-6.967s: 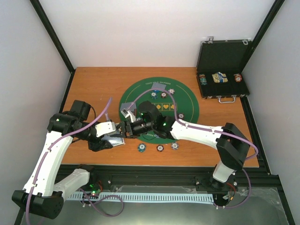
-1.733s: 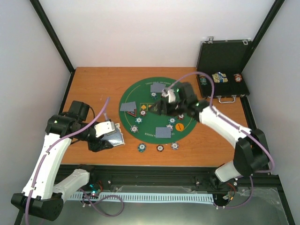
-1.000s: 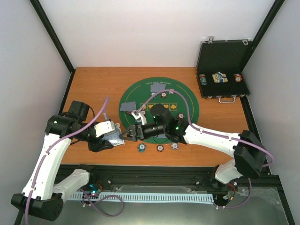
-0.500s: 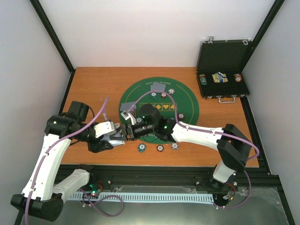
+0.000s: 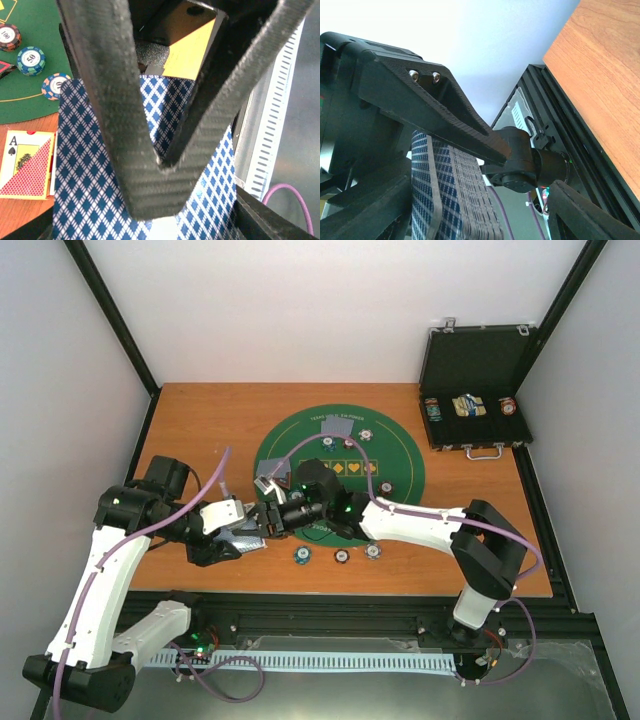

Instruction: Distribute texas hold em gaming equipment

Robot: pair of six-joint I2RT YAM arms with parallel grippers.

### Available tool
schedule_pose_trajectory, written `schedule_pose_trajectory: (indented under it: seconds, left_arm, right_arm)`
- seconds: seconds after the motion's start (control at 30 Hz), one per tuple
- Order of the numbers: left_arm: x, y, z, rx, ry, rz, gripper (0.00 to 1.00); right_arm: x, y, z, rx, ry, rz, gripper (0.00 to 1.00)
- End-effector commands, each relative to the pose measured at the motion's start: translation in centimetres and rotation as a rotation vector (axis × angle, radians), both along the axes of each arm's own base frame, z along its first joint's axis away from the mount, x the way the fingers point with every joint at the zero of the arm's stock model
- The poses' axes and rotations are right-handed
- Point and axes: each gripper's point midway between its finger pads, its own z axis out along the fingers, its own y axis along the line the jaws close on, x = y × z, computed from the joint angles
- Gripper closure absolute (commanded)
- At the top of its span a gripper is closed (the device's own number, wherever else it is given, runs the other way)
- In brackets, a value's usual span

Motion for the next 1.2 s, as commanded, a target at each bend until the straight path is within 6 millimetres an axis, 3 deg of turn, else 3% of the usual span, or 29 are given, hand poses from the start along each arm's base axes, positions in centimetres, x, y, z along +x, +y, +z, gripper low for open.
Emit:
schedule_pose_trajectory:
  seconds: [0.0, 0.13, 0.53, 0.6, 0.7, 0.8, 1.17]
  left_arm:
    - [-0.5, -0.5, 2.1, -0.046, -0.059, -0.035, 0.89]
    - [-0.4, -0.6, 2.2, -0.049, -0.062, -0.037, 0.89]
    - [-0.3, -0.5, 2.1, -0.045, -0.069, -0.039, 0.89]
    - [-0.3, -0.4, 1.9, -0.039, -0.068, -0.039, 0.89]
    - [-0.4, -0.4, 1.8, -0.036, -0.067, -0.042, 0.89]
    - [-0.3, -0.4, 1.8, -0.036, -0.067, -0.042, 0.89]
    - [-0.4, -0.3, 1.8, -0.031, -0.063, -0.041, 0.89]
  right_arm:
    - [1.1, -1.6, -2.6, -0.065, 0.028, -0.044, 0.29]
    - [1.3, -2.9, -3.0, -0.08, 0.045, -0.063, 0.35]
    - [1.3, -4.3, 0.0, -0.061, -0.003, -0.094, 0.55]
    - [1.1, -4.4, 0.6, -0.046, -0.006, -0.092, 0.52]
    - [0.7, -4.2, 1.6, -0.017, -0.015, -0.077, 0.34]
    - [0.1, -3.7, 2.2, 0.012, -0.013, -0.049, 0.27]
    - [-0.8, -0.9, 1.7, 0.02, 0.002, 0.012, 0.26]
